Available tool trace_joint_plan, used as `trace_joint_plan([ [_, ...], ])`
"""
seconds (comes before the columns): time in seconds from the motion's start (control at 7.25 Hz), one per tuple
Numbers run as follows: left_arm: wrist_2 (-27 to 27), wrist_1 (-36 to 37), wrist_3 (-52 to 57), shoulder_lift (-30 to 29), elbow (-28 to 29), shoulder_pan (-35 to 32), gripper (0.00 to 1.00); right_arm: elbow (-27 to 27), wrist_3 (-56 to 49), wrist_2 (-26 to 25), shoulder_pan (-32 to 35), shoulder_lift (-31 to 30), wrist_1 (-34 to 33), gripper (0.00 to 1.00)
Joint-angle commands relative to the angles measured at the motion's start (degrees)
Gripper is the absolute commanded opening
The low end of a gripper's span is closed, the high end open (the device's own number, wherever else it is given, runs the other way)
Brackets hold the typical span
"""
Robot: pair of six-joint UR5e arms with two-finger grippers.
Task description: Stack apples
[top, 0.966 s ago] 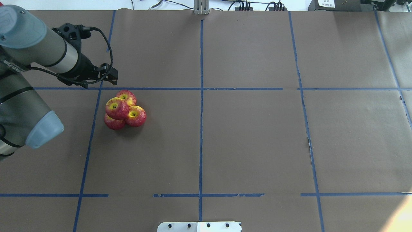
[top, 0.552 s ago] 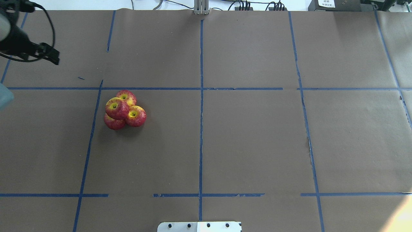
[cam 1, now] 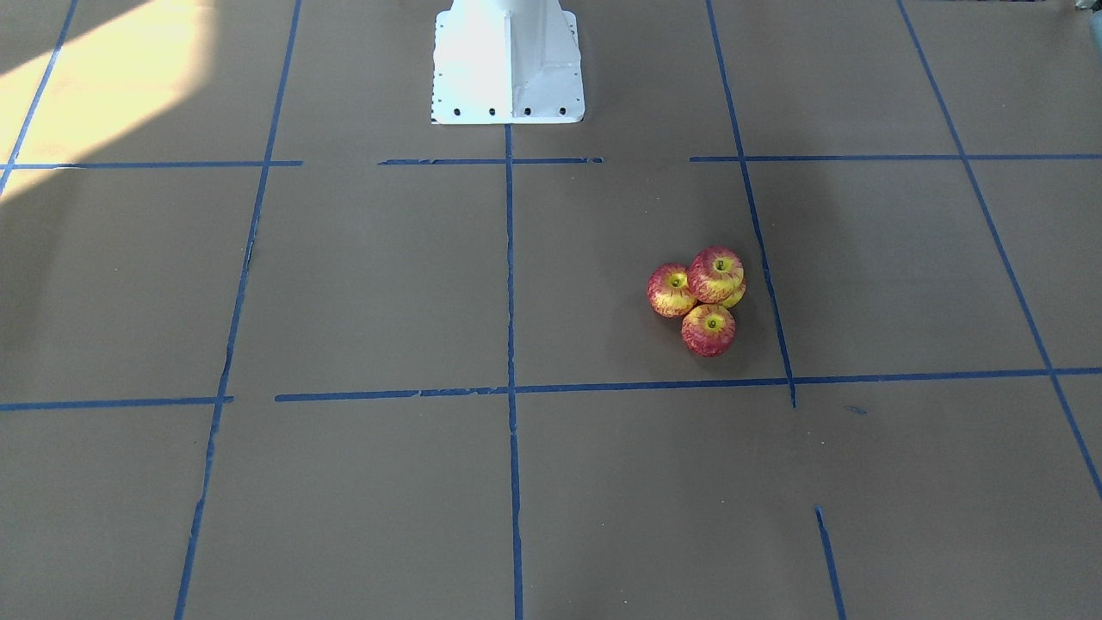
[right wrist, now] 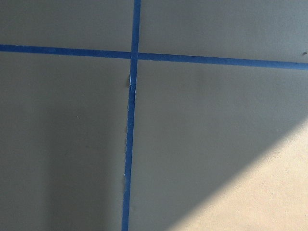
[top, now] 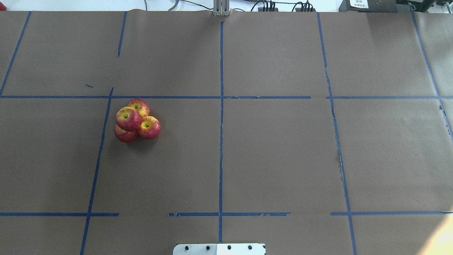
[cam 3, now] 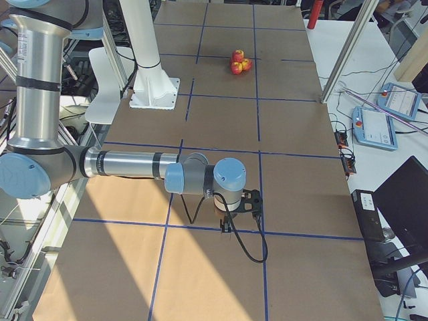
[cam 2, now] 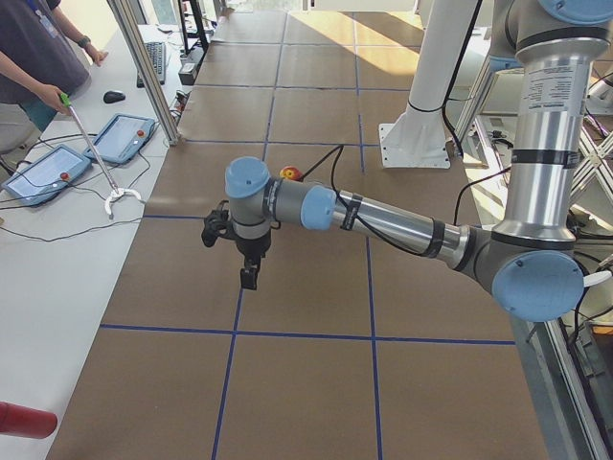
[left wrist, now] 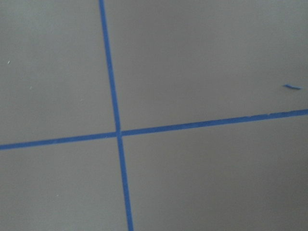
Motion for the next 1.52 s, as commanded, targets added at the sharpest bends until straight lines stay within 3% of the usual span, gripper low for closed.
trace_joint_plan([
  [0.0,-0.3,0.6,6.3,1.7,3.3,-3.8,1.0,0.0,0.0,0.0,0.0,0.0,0.0,1.0],
  [1.38,-0.2,-2.0,6.4,1.4,4.0,-3.8,1.0,0.0,0.0,0.0,0.0,0.0,0.0,1.0],
])
